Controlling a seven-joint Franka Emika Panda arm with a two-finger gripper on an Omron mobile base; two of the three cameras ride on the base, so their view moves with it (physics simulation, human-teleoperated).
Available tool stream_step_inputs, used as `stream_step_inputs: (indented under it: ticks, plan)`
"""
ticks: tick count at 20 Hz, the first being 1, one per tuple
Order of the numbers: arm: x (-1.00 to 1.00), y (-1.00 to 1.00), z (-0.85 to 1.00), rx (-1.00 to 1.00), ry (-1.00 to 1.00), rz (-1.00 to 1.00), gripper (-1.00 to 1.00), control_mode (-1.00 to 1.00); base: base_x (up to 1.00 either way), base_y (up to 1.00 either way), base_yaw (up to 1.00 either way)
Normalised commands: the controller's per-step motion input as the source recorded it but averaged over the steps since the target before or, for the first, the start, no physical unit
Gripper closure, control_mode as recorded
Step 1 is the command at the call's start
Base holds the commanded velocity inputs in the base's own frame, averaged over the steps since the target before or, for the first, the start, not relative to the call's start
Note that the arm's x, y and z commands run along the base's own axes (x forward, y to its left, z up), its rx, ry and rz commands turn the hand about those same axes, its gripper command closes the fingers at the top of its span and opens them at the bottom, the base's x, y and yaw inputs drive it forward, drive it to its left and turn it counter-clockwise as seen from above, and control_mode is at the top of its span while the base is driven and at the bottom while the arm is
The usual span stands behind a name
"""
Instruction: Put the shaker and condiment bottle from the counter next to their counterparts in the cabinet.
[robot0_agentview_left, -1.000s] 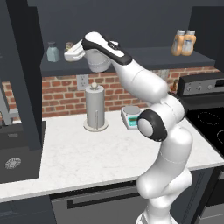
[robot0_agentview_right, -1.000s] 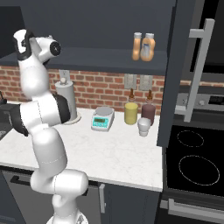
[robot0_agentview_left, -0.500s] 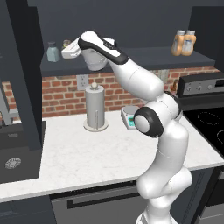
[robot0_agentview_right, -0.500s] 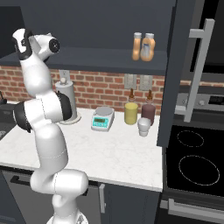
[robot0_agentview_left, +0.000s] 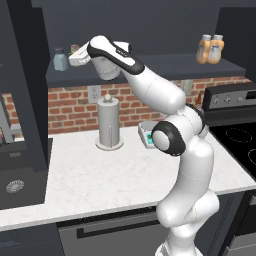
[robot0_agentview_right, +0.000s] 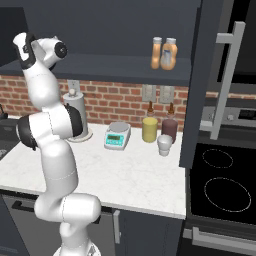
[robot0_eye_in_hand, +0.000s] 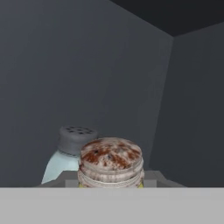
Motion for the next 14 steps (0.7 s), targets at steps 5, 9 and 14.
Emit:
stream_step_inputs:
  ticks: [5, 9, 14]
  plan:
    - [0.00, 0.00, -0.07, 0.00, 0.00, 0.00, -1.00, -1.00, 0.00, 0.00, 0.00]
    - [0.00, 0.00, -0.03, 0.00, 0.00, 0.00, -1.00, -1.00, 0.00, 0.00, 0.00]
    - [0.00, 0.00, -0.02, 0.00, 0.00, 0.00, -1.00, -1.00, 0.00, 0.00, 0.00]
